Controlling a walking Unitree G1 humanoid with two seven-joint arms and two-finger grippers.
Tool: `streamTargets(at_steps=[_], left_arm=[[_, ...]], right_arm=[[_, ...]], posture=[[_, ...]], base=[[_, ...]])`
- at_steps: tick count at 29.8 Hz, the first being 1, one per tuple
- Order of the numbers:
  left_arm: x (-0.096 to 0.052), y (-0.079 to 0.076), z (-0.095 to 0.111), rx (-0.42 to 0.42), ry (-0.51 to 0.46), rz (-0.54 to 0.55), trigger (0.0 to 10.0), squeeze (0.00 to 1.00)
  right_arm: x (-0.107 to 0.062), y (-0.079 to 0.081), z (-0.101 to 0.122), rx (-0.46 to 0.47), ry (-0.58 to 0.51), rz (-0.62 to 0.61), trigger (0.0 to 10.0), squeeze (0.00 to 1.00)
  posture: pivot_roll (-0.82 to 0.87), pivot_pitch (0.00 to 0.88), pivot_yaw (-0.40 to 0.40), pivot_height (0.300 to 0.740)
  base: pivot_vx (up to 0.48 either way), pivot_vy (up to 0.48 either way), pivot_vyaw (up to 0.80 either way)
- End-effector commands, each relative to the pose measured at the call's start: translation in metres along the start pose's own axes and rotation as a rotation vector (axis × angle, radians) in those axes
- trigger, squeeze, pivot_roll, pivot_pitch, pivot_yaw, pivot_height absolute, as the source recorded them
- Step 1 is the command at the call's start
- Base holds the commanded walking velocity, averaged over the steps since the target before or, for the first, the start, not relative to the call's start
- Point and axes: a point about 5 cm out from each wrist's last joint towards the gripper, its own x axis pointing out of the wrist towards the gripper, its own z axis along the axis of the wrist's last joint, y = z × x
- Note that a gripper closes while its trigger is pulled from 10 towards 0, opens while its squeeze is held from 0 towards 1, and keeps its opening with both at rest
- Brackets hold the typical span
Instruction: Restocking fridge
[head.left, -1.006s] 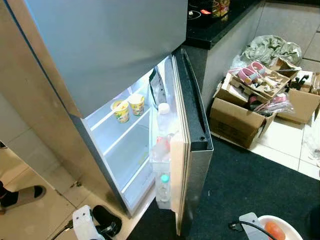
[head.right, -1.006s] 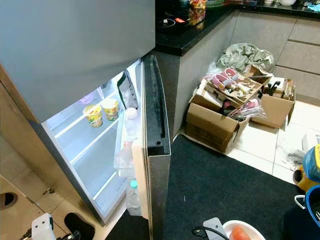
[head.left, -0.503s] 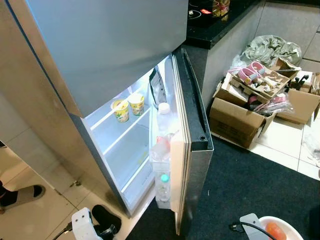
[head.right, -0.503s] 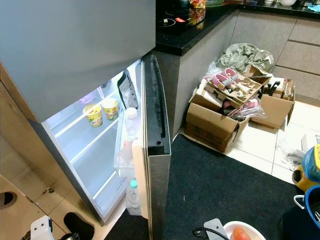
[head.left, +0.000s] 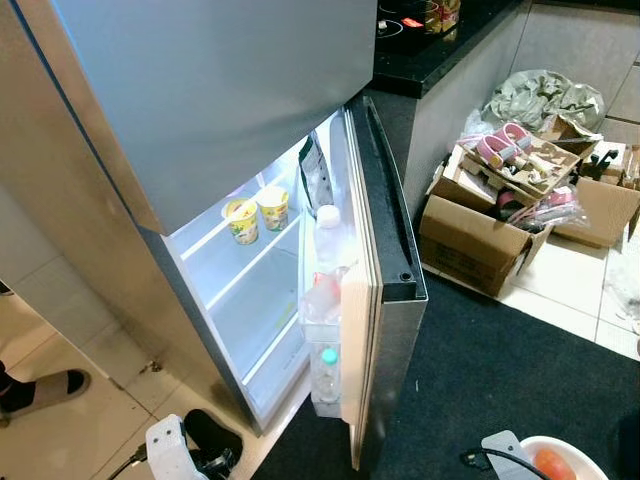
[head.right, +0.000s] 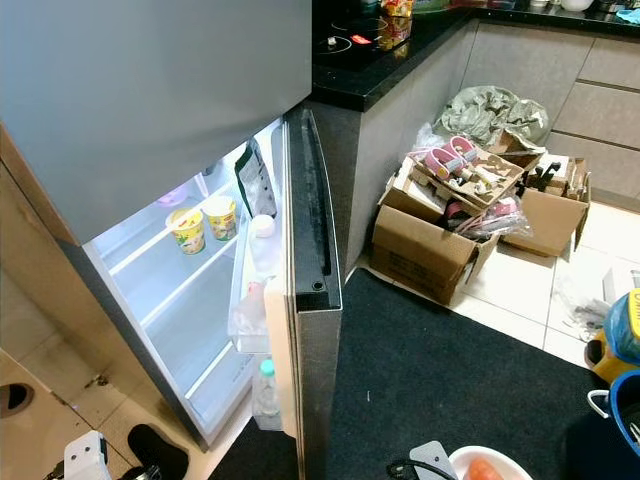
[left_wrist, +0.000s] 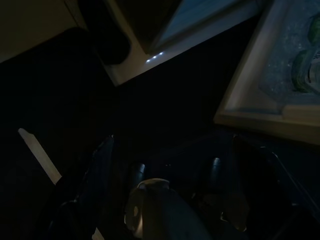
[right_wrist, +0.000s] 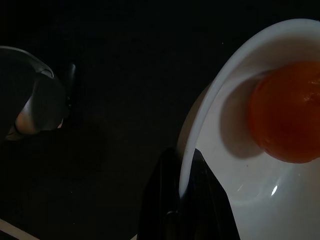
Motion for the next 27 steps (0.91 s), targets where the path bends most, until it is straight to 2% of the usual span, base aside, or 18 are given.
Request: streamTargets(at_steps=[1,16,27], left_arm=[[0.000,-0.002,-0.003,-0.004,0.008,-0.004,10.0,0.00],[0.003,-0.004,0.013,-0.018,-0.038,-0.028,10.0,0.00],[0.002,-0.004,0.013,-0.045,-0.042,-0.045,10.0,0.00]], right_arm=[[0.000,-0.001,0.003,0.000,-0.018,-0.010,10.0,0.00],[0.000,0.004,0.003,0.017,-0.018,0.004,10.0,0.00],[0.000,0.003,0.003,0.010,-0.018,0.000,10.0,0.00]], posture=[[-0.01,0.000,0.033,0.740],[-0.02,0.000,0.054,0.740],[-0.02,0.000,0.047,0.740]], base=[[0.000,0.000,0.00],[0.000,0.000,0.00],[0.000,-0.455,0.00]])
